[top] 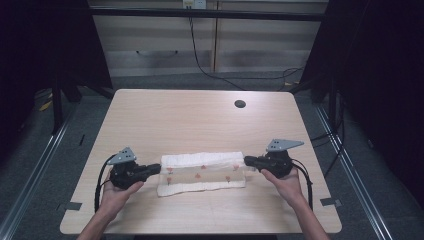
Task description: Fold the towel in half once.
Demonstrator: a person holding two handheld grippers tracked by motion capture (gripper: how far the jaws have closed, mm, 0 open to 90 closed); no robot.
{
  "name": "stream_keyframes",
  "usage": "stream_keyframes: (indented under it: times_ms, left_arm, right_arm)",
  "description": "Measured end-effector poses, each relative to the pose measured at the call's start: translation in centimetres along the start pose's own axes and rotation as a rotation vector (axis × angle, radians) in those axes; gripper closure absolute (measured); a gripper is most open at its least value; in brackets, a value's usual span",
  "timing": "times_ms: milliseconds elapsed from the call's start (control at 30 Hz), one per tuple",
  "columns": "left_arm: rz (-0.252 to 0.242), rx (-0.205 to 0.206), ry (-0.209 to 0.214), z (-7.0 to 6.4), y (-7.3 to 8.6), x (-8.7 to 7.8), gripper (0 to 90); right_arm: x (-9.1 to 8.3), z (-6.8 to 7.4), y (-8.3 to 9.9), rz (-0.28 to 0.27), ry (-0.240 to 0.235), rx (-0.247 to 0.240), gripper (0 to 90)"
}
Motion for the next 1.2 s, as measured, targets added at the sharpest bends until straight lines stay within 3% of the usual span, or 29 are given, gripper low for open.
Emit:
stream_keyframes:
  times_ms: [367, 633, 867, 1067, 1200]
  left_arm:
    - [0.071, 0.019, 0.013, -0.5, 1.7, 0.9, 84.6]
    - [0.095, 0.006, 0.009, -0.4, 2.4, 1.2, 83.7]
    - [0.129, 0.029, 0.023, -0.8, 2.6, 1.8, 80.6]
    - [0.114, -0.005, 0.027, -0.5, 2.4, 1.4, 77.4]
    - [0.095, -0.010, 0.029, -0.3, 2.3, 0.9, 74.4]
  right_arm:
    - [0.6, 0.8, 2.6, 0.041, -0.039, 0.040, 85.1]
    - [0.8, 1.0, 3.1, 0.065, -0.054, 0.049, 83.9]
    - [1.7, 1.6, 3.6, 0.121, -0.059, 0.029, 81.8]
    - [1.4, 1.5, 3.7, 0.115, -0.057, 0.043, 75.6]
    - [0.8, 1.5, 3.4, 0.078, -0.069, 0.053, 68.4]
Point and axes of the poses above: each handheld gripper's, and its own axes: x roughly forward along the jaws, y roughly out of its underside, z roughly to its left, the point moved 1 cm from there along x, roughly forward along the jaws, and after that the axes turned 4 degrees about -x, right-handed, at the moved point
